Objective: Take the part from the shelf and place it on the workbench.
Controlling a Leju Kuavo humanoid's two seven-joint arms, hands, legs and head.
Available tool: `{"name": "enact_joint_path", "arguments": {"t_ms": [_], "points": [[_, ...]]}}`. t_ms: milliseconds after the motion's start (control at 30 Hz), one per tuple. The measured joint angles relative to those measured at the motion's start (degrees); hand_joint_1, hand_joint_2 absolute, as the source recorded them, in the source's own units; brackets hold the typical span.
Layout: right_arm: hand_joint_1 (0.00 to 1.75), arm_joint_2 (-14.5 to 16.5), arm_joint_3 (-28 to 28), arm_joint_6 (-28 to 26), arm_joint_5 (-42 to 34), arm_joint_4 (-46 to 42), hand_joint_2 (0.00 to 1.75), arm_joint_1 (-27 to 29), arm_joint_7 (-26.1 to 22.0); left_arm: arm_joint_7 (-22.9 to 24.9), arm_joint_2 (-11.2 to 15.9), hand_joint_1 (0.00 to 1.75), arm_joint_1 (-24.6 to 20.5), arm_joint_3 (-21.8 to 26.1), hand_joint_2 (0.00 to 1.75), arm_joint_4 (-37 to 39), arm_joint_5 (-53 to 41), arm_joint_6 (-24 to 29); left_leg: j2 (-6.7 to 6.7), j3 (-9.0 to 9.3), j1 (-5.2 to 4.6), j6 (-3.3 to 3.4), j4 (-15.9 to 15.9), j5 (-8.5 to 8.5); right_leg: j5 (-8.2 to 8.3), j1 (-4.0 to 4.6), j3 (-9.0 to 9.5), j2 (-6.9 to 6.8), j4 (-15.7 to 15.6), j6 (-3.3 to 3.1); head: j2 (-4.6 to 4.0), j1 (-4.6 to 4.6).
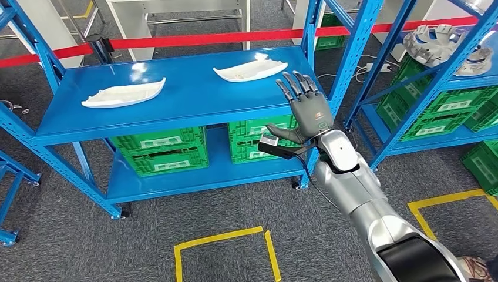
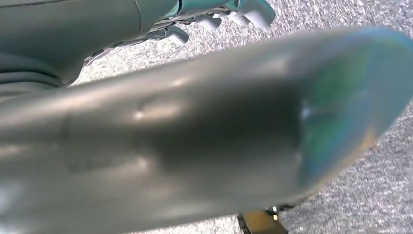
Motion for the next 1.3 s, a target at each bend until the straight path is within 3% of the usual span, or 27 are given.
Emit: {"name": "enact_joint_path", "arguments": {"t_ms": [67,133,167,200,233,300,367,433,533,567,633,667,700,733,767,800,867,900,1000,1067,1167,1200,1233,1300], "points": [[0.00,-0.1,0.0,-0.3,0.0,0.0,0.00,0.0,0.0,0.0,0.0,0.00,0.0,0.0,0.00,0.0,0.0,0.0,-0.01,0.50,0.15,0.79,-0.2,-0.25,-2.01,-0.11,-2.08,-0.03,4.3,0.51,0.00,0.11],[0.00,-0.2,0.0,-0.4,0.1,0.1,0.00,0.3,0.1,0.0,0.0,0.00,-0.1,0.0,0.00,0.0,-0.1,0.0,-0.04,0.87,0.04,1.23,-0.2,-0.70,-4.94,-0.12,-6.73,-0.04,12.4,0.74,0.00,0.22],[0.00,-0.3,0.0,-0.4,0.3,0.1,0.00,0.6,0.2,0.0,0.0,0.00,0.0,0.0,0.00,0.0,-0.1,0.0,-0.08,1.07,-0.02,1.31,-0.2,-0.93,-5.60,-0.12,-8.97,-0.04,15.7,0.76,0.00,0.23],[0.00,-0.4,0.0,-0.4,0.4,0.2,0.00,0.8,0.3,0.0,-0.1,0.00,0.0,0.0,0.00,0.0,-0.2,0.0,-0.13,1.32,-0.06,1.32,-0.1,-1.20,-5.06,-0.11,-10.30,-0.04,16.9,0.69,0.00,0.26],[0.00,-0.5,0.0,-0.4,0.6,0.3,0.00,0.9,0.5,0.0,-0.1,0.00,0.0,0.0,0.00,0.1,-0.3,0.0,-0.18,1.64,-0.10,1.26,0.0,-1.50,-3.37,-0.09,-10.46,-0.04,15.9,0.54,0.00,0.26],[0.00,-0.6,-0.1,-0.4,0.9,0.5,0.00,0.9,0.9,0.1,-0.1,0.00,0.0,0.0,0.00,0.1,-0.4,0.0,-0.24,2.45,-0.12,0.99,0.1,-2.22,1.76,0.06,-7.74,-0.07,8.0,-0.06,0.00,0.27],[0.00,-0.7,-0.1,-0.4,1.1,0.6,0.00,0.8,1.0,0.2,-0.2,0.00,-0.1,0.0,0.00,0.1,-0.6,0.0,-0.30,2.94,-0.29,0.47,0.1,-2.88,4.21,0.45,-4.94,-0.15,1.5,-0.61,0.00,0.27],[0.00,-0.7,-0.2,-0.4,1.2,0.8,0.00,0.7,1.1,0.3,-0.2,0.00,-0.2,0.0,0.00,0.0,-0.8,0.0,-0.32,3.16,-0.36,-0.16,-0.1,-3.20,3.92,0.77,-4.24,-0.13,0.3,-0.99,0.00,0.27],[0.00,-0.8,-0.4,-0.5,1.2,1.0,0.00,0.6,1.1,0.3,-0.1,0.00,-0.3,0.0,0.00,0.0,-1.0,0.0,-0.19,3.06,-0.38,-1.13,0.9,-4.06,3.73,0.27,-3.31,-0.03,-0.3,-1.87,0.00,0.12],[0.00,-0.8,-0.5,-0.5,1.2,1.0,0.00,0.5,1.0,0.3,-0.1,0.00,-0.4,0.0,0.00,-0.1,-1.0,0.0,-0.15,2.07,-0.34,-1.41,3.0,-5.03,3.62,0.05,-2.85,-0.05,-0.5,-2.20,0.00,0.02],[0.00,-0.8,-0.5,-0.5,1.3,1.1,0.00,0.5,1.0,0.3,-0.1,0.00,-0.4,0.0,0.00,-0.1,-1.0,-0.1,-0.10,-2.16,-0.13,-1.83,10.6,-7.80,3.11,0.02,-2.20,-0.07,-0.6,-2.64,0.00,-0.15],[0.00,-0.8,-0.5,-0.5,1.3,1.2,0.00,0.6,1.0,0.3,-0.1,0.00,-0.4,0.0,0.00,0.0,-1.0,-0.2,-0.09,-4.46,-0.05,-1.99,14.1,-8.65,2.83,0.04,-1.90,-0.07,-0.6,-2.70,0.00,-0.13],[0.00,-0.8,-0.5,-0.5,1.3,1.4,0.00,0.7,1.0,0.3,-0.1,0.00,-0.3,0.0,0.00,0.0,-1.0,-0.2,-0.09,-6.09,0.00,-2.10,16.0,-8.43,2.50,0.04,-1.54,-0.03,-0.6,-2.69,0.00,-0.13],[0.00,-0.8,-0.5,-0.5,1.3,1.5,0.00,0.8,1.0,0.4,-0.1,0.00,-0.3,0.0,0.00,0.0,-1.0,-0.2,-0.08,-6.45,0.03,-2.14,15.4,-6.86,2.15,0.03,-1.12,0.00,-0.5,-2.62,0.00,-0.14],[0.00,-0.8,-0.5,-0.5,1.3,1.5,0.00,0.8,1.0,0.4,-0.1,0.00,-0.3,0.0,0.00,0.0,-1.0,-0.2,-0.07,-5.76,0.07,-2.12,12.7,-4.41,1.76,0.01,-0.62,0.03,-0.5,-2.50,0.00,-0.14],[0.00,-0.8,-0.5,-0.5,1.3,1.6,0.00,0.9,1.0,0.4,-0.1,0.00,-0.3,0.0,0.00,0.0,-1.0,-0.2,-0.01,-4.29,0.10,-2.04,8.5,-1.65,1.33,-0.01,-0.13,0.04,-0.5,-2.32,0.00,-0.15],[0.00,-0.8,-0.5,-0.5,1.4,1.6,0.00,0.7,1.0,0.3,0.0,0.00,-0.4,0.0,0.00,0.0,-1.1,-0.3,0.06,-1.34,-0.03,-1.64,1.8,1.02,0.56,0.17,0.45,0.09,-0.3,-1.73,0.00,-0.16],[0.00,-0.8,-0.5,-0.5,1.4,1.6,0.00,0.7,1.0,0.3,0.0,0.00,-0.4,0.0,0.00,0.0,-1.1,-0.3,0.08,-0.64,-0.11,-1.33,0.4,1.11,0.32,0.28,0.52,0.11,-0.3,-1.43,0.00,-0.14],[0.00,-0.8,-0.6,-0.3,1.4,1.7,0.00,0.4,0.9,0.4,-0.1,0.00,-0.6,0.0,0.00,0.0,-1.3,-0.4,-0.04,-0.24,-0.22,-0.11,0.0,0.39,-0.19,0.22,0.72,0.07,-0.3,-0.42,0.00,-0.02],[0.00,-0.8,-0.6,-0.3,1.4,1.7,0.00,0.0,0.7,0.5,-0.1,0.00,-0.7,0.0,0.00,0.0,-1.4,-0.4,-0.07,0.31,-0.05,0.67,-0.3,0.13,-1.45,0.10,-0.44,0.00,2.3,0.22,0.00,0.09],[0.00,-0.8,-0.7,-0.4,1.4,2.2,0.00,-0.4,0.7,0.5,0.0,0.00,-0.9,0.0,0.00,0.0,-1.5,-0.4,-0.10,0.94,-0.04,1.28,-0.4,-0.56,-5.15,0.06,-7.39,-0.02,13.7,0.62,0.00,0.26],[0.00,-0.8,-0.8,-0.4,1.4,2.4,0.00,-0.3,0.7,0.5,0.0,0.00,-0.9,0.0,0.00,0.0,-1.5,-0.4,-0.14,1.21,-0.06,1.29,-0.3,-0.87,-5.22,0.06,-9.42,-0.02,16.2,0.63,0.00,0.27],[0.00,-0.9,-0.8,-0.4,1.4,2.6,0.00,-0.1,0.7,0.5,0.0,0.00,-0.8,0.0,0.00,0.0,-1.5,-0.4,-0.18,1.57,-0.06,1.23,-0.3,-1.21,-4.11,0.06,-10.40,-0.03,16.5,0.56,0.00,0.29],[0.00,-0.9,-0.9,-0.5,1.4,2.8,0.00,-0.1,0.7,0.5,0.0,0.00,-0.8,0.0,0.00,0.0,-1.5,-0.4,-0.25,2.54,-0.06,0.98,-0.2,-2.02,0.95,0.06,-8.80,-0.04,10.4,0.21,0.00,0.33]]}}
